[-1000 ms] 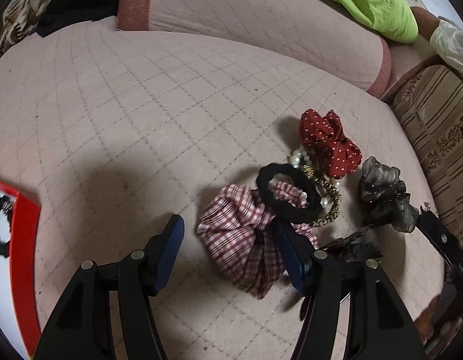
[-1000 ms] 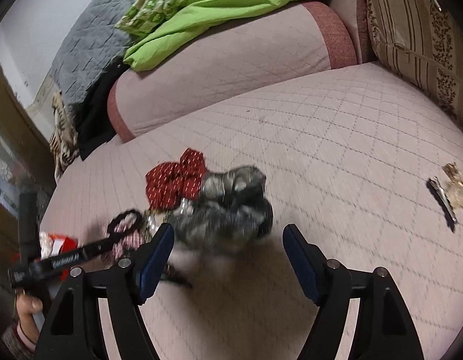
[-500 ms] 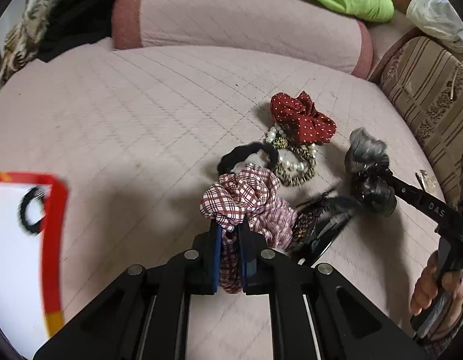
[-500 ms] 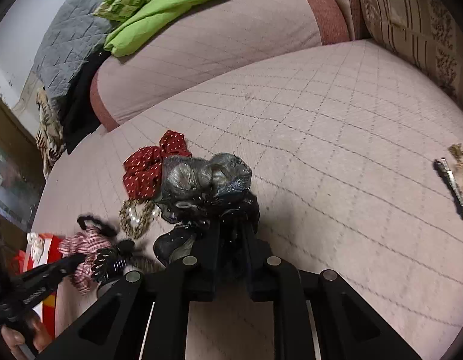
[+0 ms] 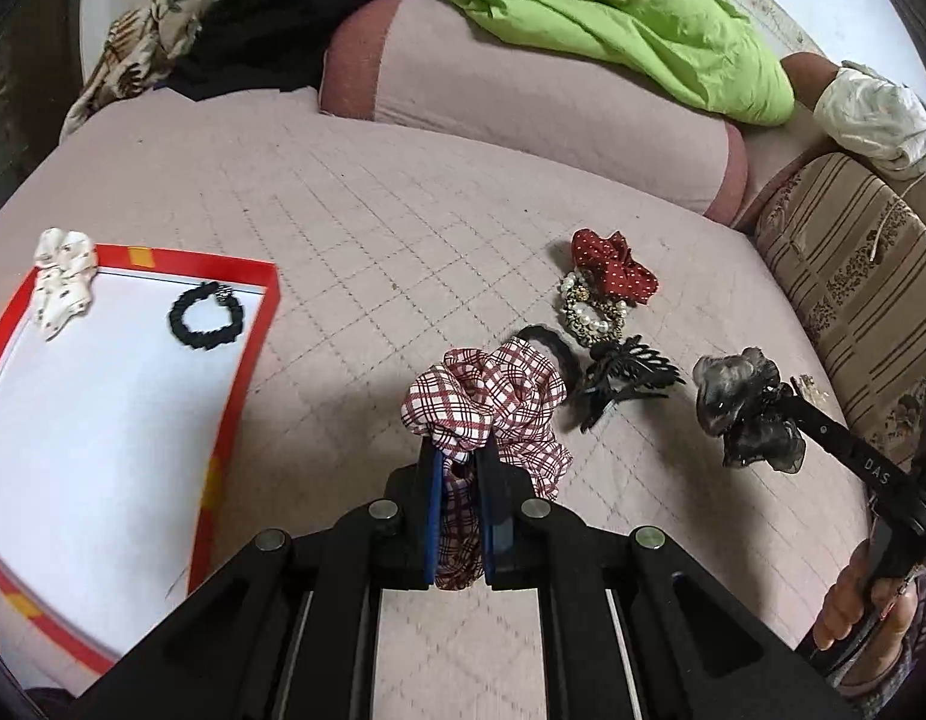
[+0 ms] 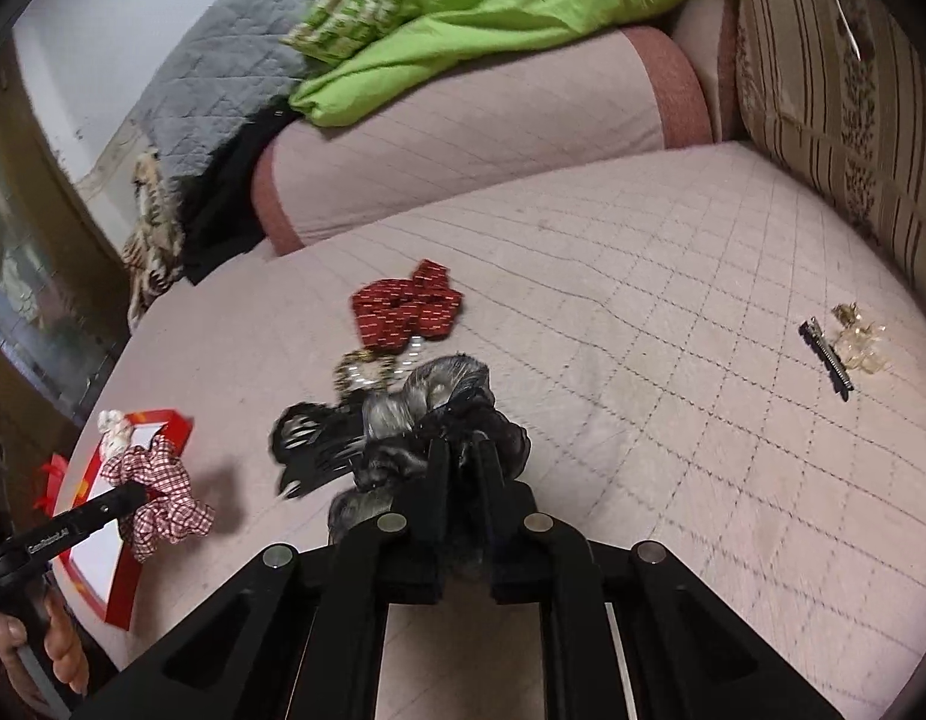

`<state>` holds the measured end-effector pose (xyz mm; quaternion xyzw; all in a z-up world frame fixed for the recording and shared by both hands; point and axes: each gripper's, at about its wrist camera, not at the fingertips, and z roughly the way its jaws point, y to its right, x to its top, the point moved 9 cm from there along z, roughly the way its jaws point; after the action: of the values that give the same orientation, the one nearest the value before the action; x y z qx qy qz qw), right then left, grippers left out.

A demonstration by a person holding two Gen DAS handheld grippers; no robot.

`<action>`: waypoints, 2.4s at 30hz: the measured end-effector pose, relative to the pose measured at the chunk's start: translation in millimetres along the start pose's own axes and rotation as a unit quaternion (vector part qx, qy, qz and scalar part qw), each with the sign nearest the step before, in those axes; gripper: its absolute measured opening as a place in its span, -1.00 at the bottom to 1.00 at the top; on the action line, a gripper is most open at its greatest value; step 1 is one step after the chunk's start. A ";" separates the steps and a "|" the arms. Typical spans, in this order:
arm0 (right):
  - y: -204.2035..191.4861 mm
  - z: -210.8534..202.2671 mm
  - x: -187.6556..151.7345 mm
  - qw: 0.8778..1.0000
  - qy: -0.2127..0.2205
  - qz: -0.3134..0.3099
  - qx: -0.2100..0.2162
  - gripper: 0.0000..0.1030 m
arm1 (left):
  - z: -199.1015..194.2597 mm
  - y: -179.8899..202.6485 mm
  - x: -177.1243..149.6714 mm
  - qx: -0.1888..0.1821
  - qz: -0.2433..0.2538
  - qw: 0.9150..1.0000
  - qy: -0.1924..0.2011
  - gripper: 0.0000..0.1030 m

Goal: Organize jewelry
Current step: 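Carry plaid scrunchie with left tool while right tool carries grey scrunchie to tray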

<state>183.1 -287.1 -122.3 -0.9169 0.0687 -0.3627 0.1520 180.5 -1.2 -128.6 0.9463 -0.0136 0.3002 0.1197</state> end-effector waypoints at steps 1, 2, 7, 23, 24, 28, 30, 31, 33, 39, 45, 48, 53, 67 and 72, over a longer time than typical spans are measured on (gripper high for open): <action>-5.4 -5.3 -1.2 1.000 0.003 -0.005 0.003 -0.89 | -6.7 -0.9 -2.6 0.001 0.002 1.000 0.005 -0.82; -10.2 -8.4 -2.4 1.000 0.003 -0.008 0.007 -0.90 | -11.2 -1.8 -4.5 0.002 0.003 1.000 0.008 -0.82; -37.0 -21.8 -12.2 0.999 0.007 -0.046 0.008 -0.91 | -31.1 -14.9 -11.6 0.004 -0.008 1.000 0.019 -0.82; 15.3 -12.0 -47.1 0.998 -0.024 0.034 -0.047 0.59 | -54.1 -44.1 -28.9 0.010 -0.037 0.999 0.029 -0.82; 17.0 -8.2 -50.6 0.998 -0.029 0.034 -0.053 0.59 | -54.4 -45.5 -29.0 0.011 -0.037 0.999 0.030 -0.82; 20.1 2.5 -63.9 0.997 -0.047 0.034 -0.053 0.19 | -57.0 -53.1 -27.9 0.020 -0.039 0.998 0.035 -0.82; 17.2 7.4 -70.7 0.997 -0.062 0.030 -0.044 -0.60 | -57.4 -59.8 -27.2 0.025 -0.043 0.998 0.037 -0.82; 14.9 10.9 -74.1 0.996 -0.073 0.030 -0.036 -0.64 | -57.5 -63.6 -26.8 0.028 -0.046 0.998 0.038 -0.82; 10.4 11.0 -75.5 0.997 -0.073 0.025 -0.032 -0.74 | -57.6 -73.0 -25.7 0.033 -0.054 0.997 0.040 -0.82; -15.5 -0.5 -63.1 0.998 -0.055 0.009 -0.008 -0.82 | -58.8 -109.5 -22.8 0.047 -0.093 0.994 0.043 -0.82; -69.7 -14.9 -40.8 0.998 -0.034 -0.035 0.031 -0.95 | -77.0 -149.5 -11.6 0.074 -0.122 0.988 0.062 -0.82; -102.0 -22.1 -31.9 0.996 -0.023 -0.074 0.039 -0.95 | -85.6 -173.3 -2.3 0.093 -0.135 0.984 0.072 -0.82; -153.3 -27.6 -18.7 0.991 -0.014 -0.116 0.063 -0.96 | -89.1 -210.8 11.8 0.117 -0.150 0.978 0.082 -0.82; -337.6 29.8 -26.6 0.960 -0.056 -0.239 0.135 -0.96 | -56.2 -297.8 21.6 0.162 -0.206 0.963 0.060 -0.82; -401.0 67.8 -39.4 0.949 -0.077 -0.265 0.155 -0.96 | -48.1 -323.5 15.7 0.162 -0.230 0.958 0.051 -0.82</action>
<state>207.3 116.4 -62.7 -0.8925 -0.2458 -0.3239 0.1950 197.7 325.0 -152.2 0.9140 0.2589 0.3107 0.0309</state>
